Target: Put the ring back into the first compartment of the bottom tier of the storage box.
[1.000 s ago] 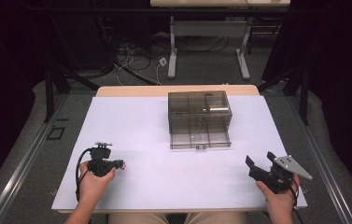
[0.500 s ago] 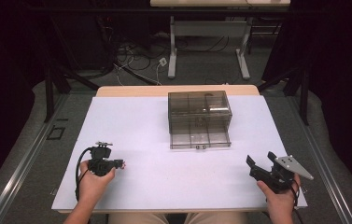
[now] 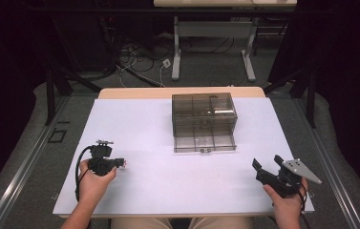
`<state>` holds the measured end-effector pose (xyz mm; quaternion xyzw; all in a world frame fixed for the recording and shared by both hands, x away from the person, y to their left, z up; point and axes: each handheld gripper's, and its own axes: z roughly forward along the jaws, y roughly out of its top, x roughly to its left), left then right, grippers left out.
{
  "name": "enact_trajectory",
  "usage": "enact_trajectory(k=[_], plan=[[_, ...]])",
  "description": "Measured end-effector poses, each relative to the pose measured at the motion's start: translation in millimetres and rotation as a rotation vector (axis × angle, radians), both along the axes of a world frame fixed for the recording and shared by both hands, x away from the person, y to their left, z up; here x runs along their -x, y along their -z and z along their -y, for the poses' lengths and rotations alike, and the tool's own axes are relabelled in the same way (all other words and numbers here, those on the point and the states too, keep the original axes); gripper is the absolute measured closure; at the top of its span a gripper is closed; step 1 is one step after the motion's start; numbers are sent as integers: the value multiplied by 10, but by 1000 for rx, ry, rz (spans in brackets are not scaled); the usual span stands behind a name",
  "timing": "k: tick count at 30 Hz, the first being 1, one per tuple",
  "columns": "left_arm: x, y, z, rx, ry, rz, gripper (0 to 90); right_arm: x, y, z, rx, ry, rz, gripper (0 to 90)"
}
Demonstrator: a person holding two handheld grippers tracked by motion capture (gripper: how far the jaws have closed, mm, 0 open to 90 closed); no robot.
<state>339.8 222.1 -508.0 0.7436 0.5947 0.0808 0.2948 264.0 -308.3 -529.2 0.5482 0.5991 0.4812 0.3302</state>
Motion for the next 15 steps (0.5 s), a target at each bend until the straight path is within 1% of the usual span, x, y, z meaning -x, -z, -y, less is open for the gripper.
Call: enact_trajectory(k=[1,2,5,6,7,8,9,10,13,15], plan=[[-14,-43,-10,-3,7,-3,900,0,-1,3,0,-1,-4,154],[-14,-43,-10,-3,7,-3,900,0,-1,4,2,-1,-3,154],[-37,-123,-23,5,4,10,900,2,-1,0,1,2,0,154],[-37,-123,-23,5,4,10,900,2,-1,0,1,2,0,154],[-48,-161,-28,9,3,18,900,2,0,1,0,1,0,154],[-48,-161,-28,9,3,18,900,1,1,0,-1,0,0,154],[-60,-190,-25,9,-7,36,900,1,1,1,-1,0,0,154],[-68,-216,-32,11,-2,32,900,2,0,5,3,2,1,154],[-87,-272,-43,14,-8,43,900,1,2,5,-2,3,3,154],[-99,-317,-54,15,-5,43,900,-1,4,6,-3,3,3,154]])
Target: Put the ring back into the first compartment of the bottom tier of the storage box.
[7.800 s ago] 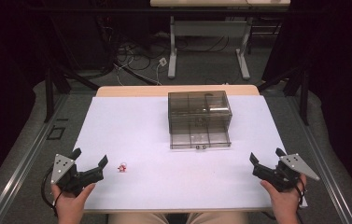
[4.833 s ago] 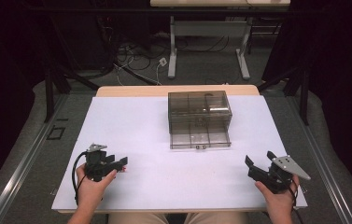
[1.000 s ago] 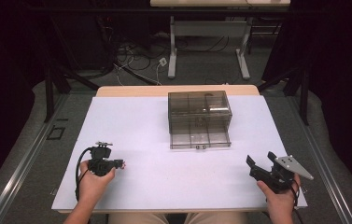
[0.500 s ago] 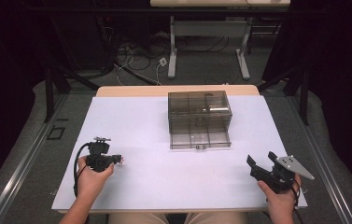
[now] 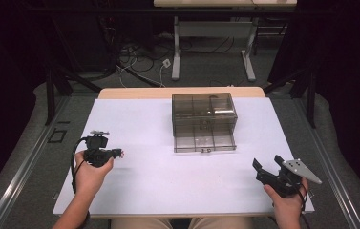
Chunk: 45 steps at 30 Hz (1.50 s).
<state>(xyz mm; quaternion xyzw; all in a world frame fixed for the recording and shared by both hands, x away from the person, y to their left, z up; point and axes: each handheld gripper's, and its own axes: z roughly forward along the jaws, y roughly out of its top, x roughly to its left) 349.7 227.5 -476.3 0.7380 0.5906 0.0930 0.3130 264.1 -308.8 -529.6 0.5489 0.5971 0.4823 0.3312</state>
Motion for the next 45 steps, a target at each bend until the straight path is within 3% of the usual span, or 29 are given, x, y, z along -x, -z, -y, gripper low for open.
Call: enact_trajectory(k=[16,24,28,35,45], plan=[[-110,-315,54,16,14,41,900,3,-3,11,0,0,-2,154],[-182,-489,135,0,35,54,900,3,-2,8,-10,1,-1,154],[-213,-518,172,3,30,68,900,2,-1,12,-7,-1,1,155],[-294,-576,257,9,54,52,900,4,-3,19,-10,4,-4,154],[-393,-666,506,23,89,62,900,5,-3,23,-15,5,-8,155]])
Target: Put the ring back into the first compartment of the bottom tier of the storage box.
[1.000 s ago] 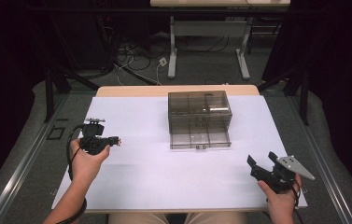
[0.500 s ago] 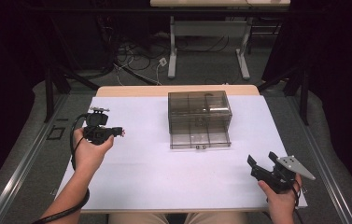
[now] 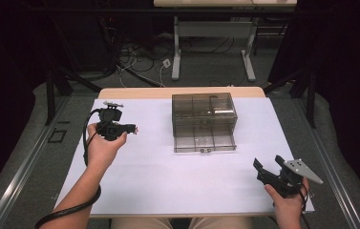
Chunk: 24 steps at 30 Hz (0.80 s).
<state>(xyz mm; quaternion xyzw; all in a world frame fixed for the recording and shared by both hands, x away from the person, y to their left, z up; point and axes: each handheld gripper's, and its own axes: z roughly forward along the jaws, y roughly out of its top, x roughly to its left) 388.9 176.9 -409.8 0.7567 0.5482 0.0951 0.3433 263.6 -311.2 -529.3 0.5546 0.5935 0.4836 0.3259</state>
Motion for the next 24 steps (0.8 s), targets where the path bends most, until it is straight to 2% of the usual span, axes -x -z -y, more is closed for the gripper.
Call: enact_trajectory(k=[3,14,24], plan=[[-20,-12,69,3,3,11,900,1,-1,4,-1,0,-1,154],[-141,-48,378,7,55,15,900,-22,15,32,-3,4,5,154],[-214,-57,578,6,82,20,900,-18,17,30,-7,7,-6,154]])
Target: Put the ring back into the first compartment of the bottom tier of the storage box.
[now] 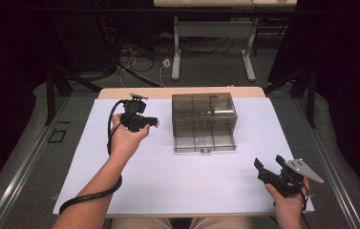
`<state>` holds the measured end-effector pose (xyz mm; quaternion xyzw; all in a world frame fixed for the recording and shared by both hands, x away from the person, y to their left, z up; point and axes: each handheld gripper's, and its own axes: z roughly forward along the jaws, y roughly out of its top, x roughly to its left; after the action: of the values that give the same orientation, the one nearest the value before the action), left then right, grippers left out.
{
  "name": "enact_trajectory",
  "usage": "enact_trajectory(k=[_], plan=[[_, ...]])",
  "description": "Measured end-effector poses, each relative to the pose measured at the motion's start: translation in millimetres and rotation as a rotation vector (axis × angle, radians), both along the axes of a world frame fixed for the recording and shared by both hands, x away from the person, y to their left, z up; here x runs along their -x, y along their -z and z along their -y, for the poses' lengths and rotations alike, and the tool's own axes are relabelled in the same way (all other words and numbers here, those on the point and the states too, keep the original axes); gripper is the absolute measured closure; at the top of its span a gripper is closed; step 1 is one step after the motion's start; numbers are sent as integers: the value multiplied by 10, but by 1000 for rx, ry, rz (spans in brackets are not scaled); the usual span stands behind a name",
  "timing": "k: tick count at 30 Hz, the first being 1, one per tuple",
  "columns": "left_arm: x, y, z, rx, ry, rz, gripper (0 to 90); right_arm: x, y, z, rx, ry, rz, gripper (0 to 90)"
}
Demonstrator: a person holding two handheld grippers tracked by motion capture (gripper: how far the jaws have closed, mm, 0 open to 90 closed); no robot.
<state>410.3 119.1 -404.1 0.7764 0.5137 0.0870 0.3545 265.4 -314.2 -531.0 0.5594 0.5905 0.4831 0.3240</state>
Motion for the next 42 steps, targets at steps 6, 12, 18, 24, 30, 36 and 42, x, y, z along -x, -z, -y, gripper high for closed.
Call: enact_trajectory(k=[6,12,18,24,30,36,42], plan=[[-19,-4,48,10,-5,-1,900,3,0,13,1,8,9,154],[-37,5,86,6,-3,2,900,-1,4,16,-6,-2,3,154],[-34,35,148,21,-12,16,900,-1,8,8,-9,-1,-1,155],[-40,84,245,26,5,19,900,2,2,26,-6,1,5,154],[-43,119,319,26,14,15,900,-3,-3,19,-1,-7,9,154],[-44,159,384,27,20,14,900,-16,-3,4,-7,-7,8,154],[-53,210,406,27,16,12,900,-25,-7,-11,1,-15,11,154]])
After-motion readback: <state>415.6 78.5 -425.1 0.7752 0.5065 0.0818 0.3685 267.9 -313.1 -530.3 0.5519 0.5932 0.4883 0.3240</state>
